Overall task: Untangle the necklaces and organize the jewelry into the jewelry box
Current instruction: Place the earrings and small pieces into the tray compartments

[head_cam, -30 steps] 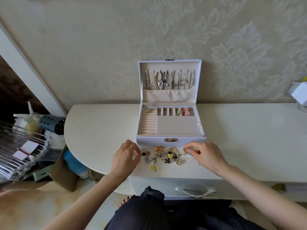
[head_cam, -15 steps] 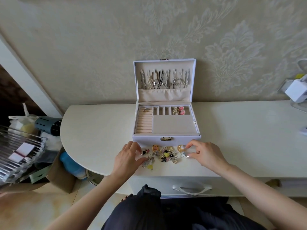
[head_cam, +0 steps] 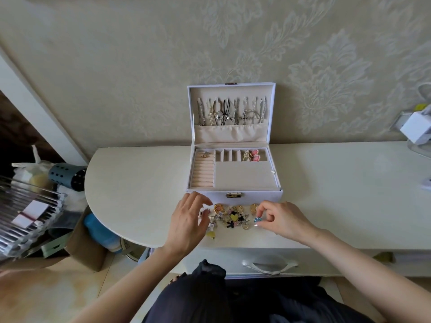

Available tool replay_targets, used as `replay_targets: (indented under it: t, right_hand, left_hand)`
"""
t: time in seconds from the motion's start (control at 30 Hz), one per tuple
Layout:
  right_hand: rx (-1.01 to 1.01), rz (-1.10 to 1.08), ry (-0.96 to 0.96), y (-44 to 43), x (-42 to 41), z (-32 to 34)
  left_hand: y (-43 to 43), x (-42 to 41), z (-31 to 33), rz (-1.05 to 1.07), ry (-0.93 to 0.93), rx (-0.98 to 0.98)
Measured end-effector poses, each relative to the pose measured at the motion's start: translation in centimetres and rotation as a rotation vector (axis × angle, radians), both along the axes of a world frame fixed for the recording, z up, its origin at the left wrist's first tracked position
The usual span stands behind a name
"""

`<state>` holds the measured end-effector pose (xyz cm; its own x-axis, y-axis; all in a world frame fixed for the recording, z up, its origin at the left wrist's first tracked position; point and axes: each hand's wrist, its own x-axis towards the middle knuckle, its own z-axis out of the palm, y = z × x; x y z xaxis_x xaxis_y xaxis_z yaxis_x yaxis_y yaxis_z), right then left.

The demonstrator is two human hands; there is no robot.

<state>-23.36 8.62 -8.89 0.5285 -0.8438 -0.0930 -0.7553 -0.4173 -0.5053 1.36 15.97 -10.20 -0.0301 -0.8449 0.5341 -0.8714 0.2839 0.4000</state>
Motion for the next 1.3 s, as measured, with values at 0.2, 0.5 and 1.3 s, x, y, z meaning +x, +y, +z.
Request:
replay_targets:
  t: [0.2, 0.5, 1.3]
  right_hand:
    - [0.369, -0.046, -0.535, -0.4, 1.9, 3.1]
    - [0.423, 0.002, -0.554, -4.1, 6.3, 6.0]
    - [-0.056, -0.080, -0.262, -8.3, 11.4, 2.8]
  left_hand:
    - [-0.9, -1.8, 1.2, -0.276, 0.094, 0.002]
    - [-4.7, -2.4, 2.4, -0.223, 0.172, -0.068]
    - [-14.0, 1.9, 3.3, 0.381, -0.257, 0.177]
